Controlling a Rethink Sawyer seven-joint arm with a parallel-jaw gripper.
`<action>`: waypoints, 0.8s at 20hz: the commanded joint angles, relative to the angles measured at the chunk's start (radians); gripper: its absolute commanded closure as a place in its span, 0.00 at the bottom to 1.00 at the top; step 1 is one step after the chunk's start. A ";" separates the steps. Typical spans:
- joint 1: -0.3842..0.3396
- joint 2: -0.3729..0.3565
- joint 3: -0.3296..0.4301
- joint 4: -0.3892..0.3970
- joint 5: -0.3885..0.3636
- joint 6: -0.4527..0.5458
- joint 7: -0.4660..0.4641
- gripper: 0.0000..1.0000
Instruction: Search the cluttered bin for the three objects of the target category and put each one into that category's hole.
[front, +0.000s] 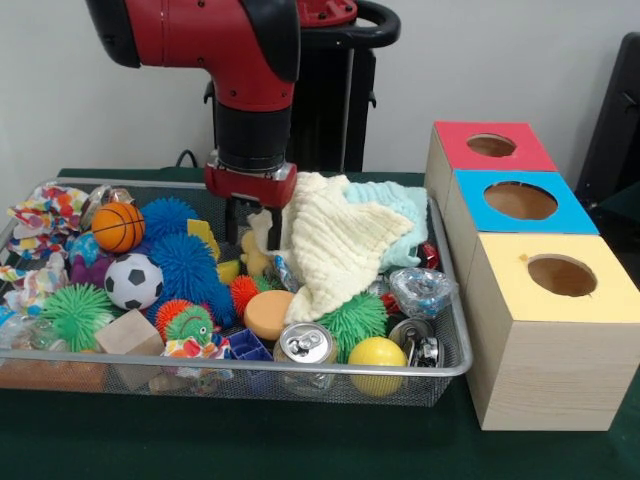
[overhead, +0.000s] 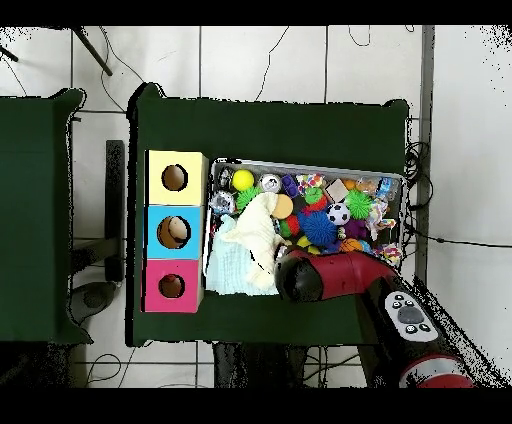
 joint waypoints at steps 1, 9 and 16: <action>0.023 0.016 -0.022 -0.115 -0.003 0.039 0.025 0.00; 0.041 0.049 -0.042 -0.122 0.001 0.003 0.044 0.00; 0.063 0.000 -0.065 -0.049 0.053 0.027 0.097 0.00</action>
